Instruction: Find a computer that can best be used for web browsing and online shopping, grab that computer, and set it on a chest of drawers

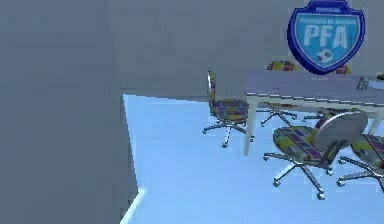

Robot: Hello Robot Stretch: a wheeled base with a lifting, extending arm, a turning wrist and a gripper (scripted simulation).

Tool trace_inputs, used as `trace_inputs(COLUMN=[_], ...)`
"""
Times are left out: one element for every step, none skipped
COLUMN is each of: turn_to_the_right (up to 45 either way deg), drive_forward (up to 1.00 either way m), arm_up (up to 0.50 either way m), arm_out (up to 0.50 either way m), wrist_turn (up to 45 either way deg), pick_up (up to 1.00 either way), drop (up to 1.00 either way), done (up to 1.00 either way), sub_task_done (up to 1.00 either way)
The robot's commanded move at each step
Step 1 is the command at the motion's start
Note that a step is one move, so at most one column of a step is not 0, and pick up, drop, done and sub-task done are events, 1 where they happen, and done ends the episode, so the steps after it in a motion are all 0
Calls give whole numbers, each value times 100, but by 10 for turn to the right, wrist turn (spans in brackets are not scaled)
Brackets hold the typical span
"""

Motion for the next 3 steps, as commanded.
trace_inputs(turn_to_the_right=[0,90,0], drive_forward=[100,0,20], arm_up=[0,0,0], arm_out=[0,0,0], wrist_turn=[0,0,0], pick_up=[0,0,0], drop=[0,0,0], done=[0,0,0], sub_task_done=[0,0,0])
